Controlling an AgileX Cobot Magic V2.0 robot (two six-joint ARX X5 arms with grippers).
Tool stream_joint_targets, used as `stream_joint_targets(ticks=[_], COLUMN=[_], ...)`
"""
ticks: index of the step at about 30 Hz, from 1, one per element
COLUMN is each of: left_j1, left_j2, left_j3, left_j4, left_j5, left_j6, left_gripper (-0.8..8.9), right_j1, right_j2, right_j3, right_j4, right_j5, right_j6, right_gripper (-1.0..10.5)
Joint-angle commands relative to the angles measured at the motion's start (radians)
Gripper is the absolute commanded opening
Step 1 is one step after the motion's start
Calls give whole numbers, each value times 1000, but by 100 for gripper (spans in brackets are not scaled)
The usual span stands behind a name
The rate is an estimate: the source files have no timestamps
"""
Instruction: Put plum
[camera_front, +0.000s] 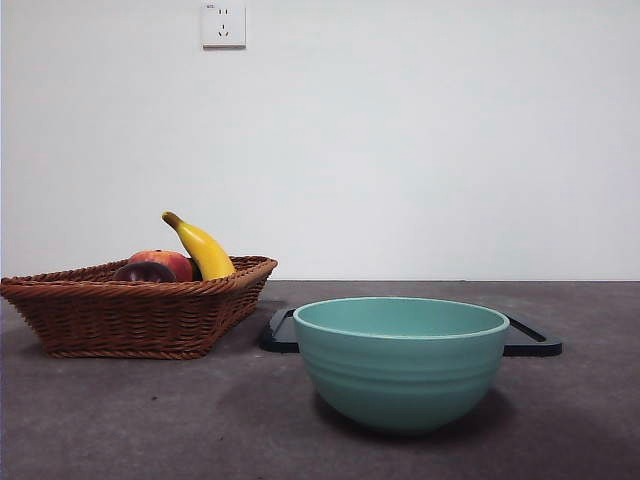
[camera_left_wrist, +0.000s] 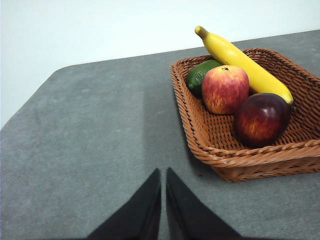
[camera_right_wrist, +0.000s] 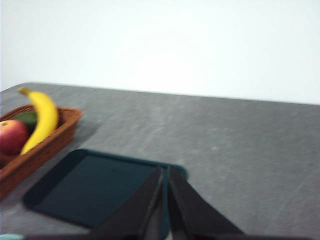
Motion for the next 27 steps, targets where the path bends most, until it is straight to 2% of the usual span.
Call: stream_joint_targets(ticks=[1,5,12,19,27], left_j1=[2,2,2,2,2], left_j2=[-2,-2,-2,-2,-2], left_j3=[-21,-21,-21,-21,-21], left_j4=[-7,-7,-7,-7,-7], left_j5=[-1,-1,-1,-1,-1], left_j6=[-5,-5,-5,-5,-5], left_gripper=[15,15,15,14,15], right_j1=[-25,-43,-43,-43,-43], right_j2=[-61,-141,-209,-248,-275], right_j3=[-67,-157,-266,-335,-340], right_j4=[53,98,104,103,-19], right_j5=[5,6,84,83,106], right_j6=[-10,-10,26,30,36], right_gripper=[6,6,6,6,6])
